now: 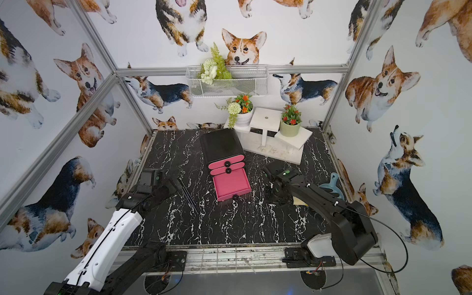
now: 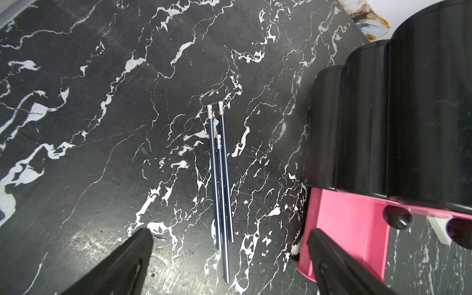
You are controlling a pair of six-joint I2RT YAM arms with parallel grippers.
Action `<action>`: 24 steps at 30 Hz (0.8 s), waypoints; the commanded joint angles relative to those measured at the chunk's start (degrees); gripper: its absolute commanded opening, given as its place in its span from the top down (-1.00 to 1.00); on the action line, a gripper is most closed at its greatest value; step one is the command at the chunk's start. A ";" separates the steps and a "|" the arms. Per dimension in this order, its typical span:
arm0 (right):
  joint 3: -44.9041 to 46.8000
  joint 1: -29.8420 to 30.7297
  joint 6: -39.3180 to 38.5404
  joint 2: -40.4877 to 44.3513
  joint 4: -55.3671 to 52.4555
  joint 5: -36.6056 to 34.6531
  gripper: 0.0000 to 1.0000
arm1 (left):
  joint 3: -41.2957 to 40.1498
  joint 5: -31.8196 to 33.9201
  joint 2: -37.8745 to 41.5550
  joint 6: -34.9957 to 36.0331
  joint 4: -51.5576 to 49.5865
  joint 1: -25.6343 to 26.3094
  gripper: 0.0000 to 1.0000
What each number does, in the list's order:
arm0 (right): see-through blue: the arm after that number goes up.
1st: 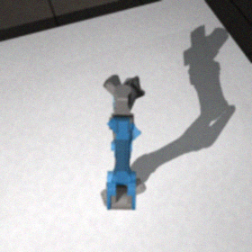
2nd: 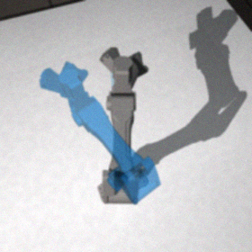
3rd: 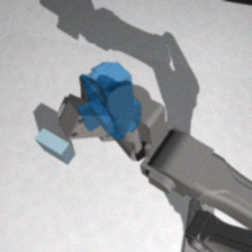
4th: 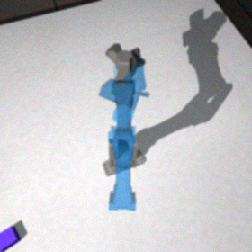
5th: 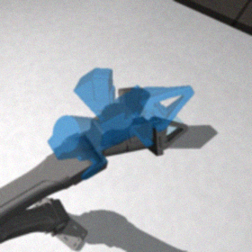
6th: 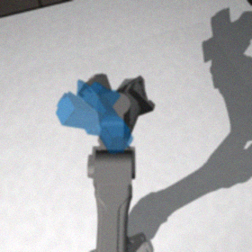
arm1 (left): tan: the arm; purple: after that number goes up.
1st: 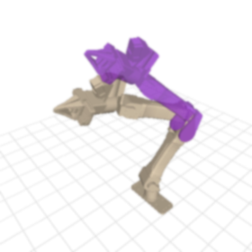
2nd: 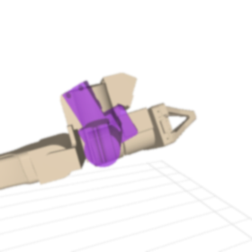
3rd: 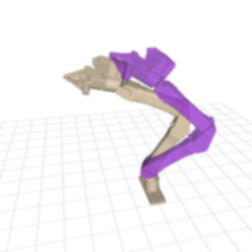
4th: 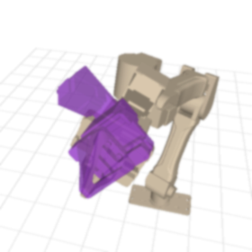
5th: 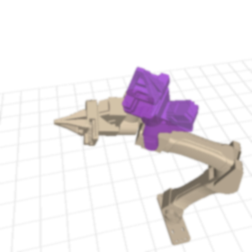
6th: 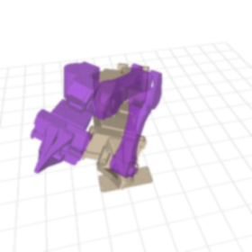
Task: Please place the pencils in the drawer according to their color
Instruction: Pick up the pencil from the center of the board.
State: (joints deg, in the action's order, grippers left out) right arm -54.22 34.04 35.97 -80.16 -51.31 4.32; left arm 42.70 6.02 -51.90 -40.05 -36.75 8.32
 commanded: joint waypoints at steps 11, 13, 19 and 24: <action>-1.22 2.35 -4.14 -12.05 7.88 -0.16 0.06 | -0.08 -1.18 -0.74 -0.38 1.67 -1.10 -1.00; -1.74 2.42 -4.58 -13.96 8.77 -0.62 0.06 | -0.13 -1.35 -1.02 -0.38 1.77 -1.20 -1.00; -1.28 2.35 -4.26 -18.33 10.85 -1.59 0.18 | -0.24 -1.67 -1.43 -0.38 2.04 -1.29 -1.00; 1.59 2.18 -1.66 -18.70 14.06 -0.83 0.46 | -0.29 -1.61 -1.48 -0.29 2.21 -1.37 -1.00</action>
State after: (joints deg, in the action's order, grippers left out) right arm -54.87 36.32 32.08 -97.36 -42.76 2.63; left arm 42.30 4.40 -53.23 -40.45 -35.35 7.09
